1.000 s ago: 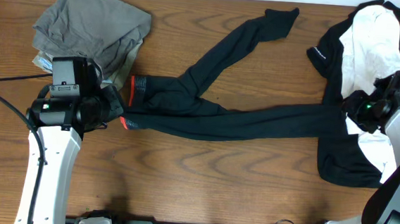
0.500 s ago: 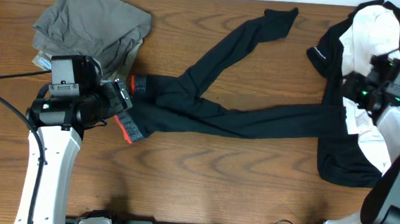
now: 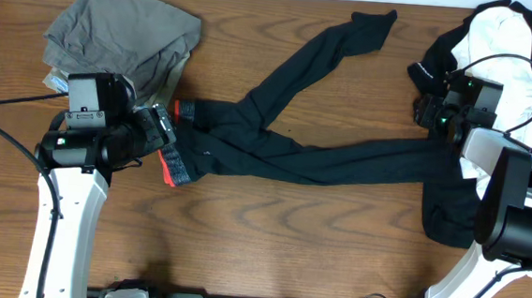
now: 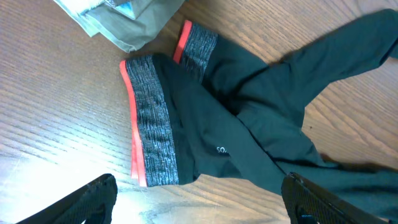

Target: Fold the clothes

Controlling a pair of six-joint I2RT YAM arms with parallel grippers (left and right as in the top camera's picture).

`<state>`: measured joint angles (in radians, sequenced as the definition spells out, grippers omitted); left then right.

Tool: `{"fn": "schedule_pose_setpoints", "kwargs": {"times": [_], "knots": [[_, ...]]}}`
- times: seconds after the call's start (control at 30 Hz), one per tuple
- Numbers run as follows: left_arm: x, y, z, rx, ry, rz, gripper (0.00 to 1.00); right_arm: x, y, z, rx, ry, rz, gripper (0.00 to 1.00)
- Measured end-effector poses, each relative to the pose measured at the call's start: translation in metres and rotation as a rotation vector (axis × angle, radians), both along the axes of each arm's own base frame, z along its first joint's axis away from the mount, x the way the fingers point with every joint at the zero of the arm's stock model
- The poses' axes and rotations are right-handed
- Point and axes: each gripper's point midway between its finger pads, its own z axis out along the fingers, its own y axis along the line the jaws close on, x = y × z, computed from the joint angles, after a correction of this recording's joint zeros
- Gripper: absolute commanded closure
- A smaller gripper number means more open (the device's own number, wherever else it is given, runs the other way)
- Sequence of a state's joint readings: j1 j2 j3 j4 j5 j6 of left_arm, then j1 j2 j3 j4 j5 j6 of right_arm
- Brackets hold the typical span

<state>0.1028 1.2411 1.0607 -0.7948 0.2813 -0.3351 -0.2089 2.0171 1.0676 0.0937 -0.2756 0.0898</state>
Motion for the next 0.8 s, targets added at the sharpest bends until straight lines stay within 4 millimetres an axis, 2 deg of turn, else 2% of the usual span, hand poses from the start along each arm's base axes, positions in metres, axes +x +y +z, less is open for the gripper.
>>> {"fn": "schedule_pose_setpoints", "kwargs": {"times": [0.13, 0.27, 0.37, 0.57, 0.8], "knots": [[0.000, 0.000, 0.000, 0.000, -0.001, 0.000, 0.14, 0.002, -0.009, -0.002, -0.044, 0.001, -0.032, 0.47], [0.000, 0.000, 0.000, 0.000, -0.001, 0.000, 0.14, 0.000, -0.031, -0.003, -0.111, 0.013, -0.105, 0.47], [0.001, 0.000, 0.000, 0.000, -0.003, 0.000, 0.14, -0.004, -0.056, -0.004, -0.134, 0.019, -0.164, 0.47], [0.002, 0.000, 0.001, 0.001, -0.009, 0.000, 0.14, -0.020, -0.118, -0.004, -0.131, 0.018, -0.290, 0.44], [0.002, 0.000, 0.001, 0.001, -0.011, 0.000, 0.14, -0.033, -0.163, -0.001, -0.113, 0.007, -0.371, 0.41]]}}
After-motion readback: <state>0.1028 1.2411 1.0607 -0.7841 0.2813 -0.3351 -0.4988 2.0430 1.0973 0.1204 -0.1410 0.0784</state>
